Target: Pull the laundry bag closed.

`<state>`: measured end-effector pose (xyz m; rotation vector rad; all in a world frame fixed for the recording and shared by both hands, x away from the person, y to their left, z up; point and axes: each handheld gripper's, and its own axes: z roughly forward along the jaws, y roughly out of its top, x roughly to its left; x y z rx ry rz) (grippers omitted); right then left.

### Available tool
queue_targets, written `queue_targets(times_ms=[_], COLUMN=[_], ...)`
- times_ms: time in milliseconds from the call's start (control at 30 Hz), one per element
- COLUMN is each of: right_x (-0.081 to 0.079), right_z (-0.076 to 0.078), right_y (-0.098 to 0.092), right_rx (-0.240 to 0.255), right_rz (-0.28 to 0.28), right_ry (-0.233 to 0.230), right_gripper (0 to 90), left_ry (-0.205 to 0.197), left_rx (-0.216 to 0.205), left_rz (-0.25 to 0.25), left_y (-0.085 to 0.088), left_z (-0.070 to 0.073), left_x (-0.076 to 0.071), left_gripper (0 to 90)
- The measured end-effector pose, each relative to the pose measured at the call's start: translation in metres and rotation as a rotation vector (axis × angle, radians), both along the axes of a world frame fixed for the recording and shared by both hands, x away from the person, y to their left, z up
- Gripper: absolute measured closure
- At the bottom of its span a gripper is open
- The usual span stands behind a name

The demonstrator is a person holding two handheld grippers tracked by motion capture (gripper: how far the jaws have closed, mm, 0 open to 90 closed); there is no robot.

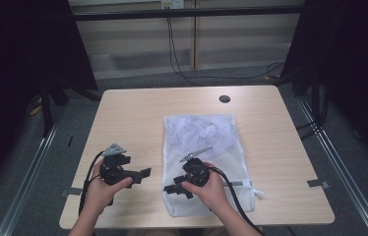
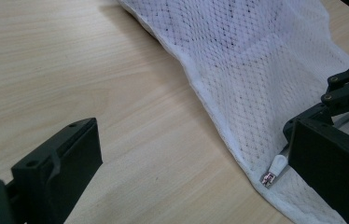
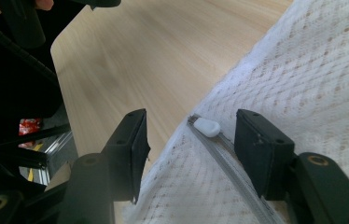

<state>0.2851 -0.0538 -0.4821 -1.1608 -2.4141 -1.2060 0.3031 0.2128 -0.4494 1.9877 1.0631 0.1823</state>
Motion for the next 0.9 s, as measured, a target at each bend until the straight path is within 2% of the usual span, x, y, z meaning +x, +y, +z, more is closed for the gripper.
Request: queue_targets(times_ms=[367, 433, 667, 900], right_x=[0.002, 0.002, 0.004, 0.006], right_z=[-0.004, -0.005, -0.008, -0.010], right_y=[0.006, 0.007, 0.011, 0.014], right_rx=[-0.007, -0.002, -0.009, -0.007], right_rz=[-0.006, -0.011, -0.024, -0.027], right_ry=[0.033, 0.047, 0.071, 0.075], right_gripper=[47.1, 51.7, 54.4, 60.8], left_ry=[0.008, 0.008, 0.007, 0.007], left_rx=[-0.001, 0.000, 0.001, 0.001], left_rz=[-0.001, -0.001, 0.002, 0.003], left_y=[0.000, 0.000, 0.000, 0.001], left_z=[-0.001, -0.001, -0.001, -0.001], left_x=[0.000, 0.000, 0.000, 0.000], left_gripper=[2.3, 2.3, 2.3, 2.3])
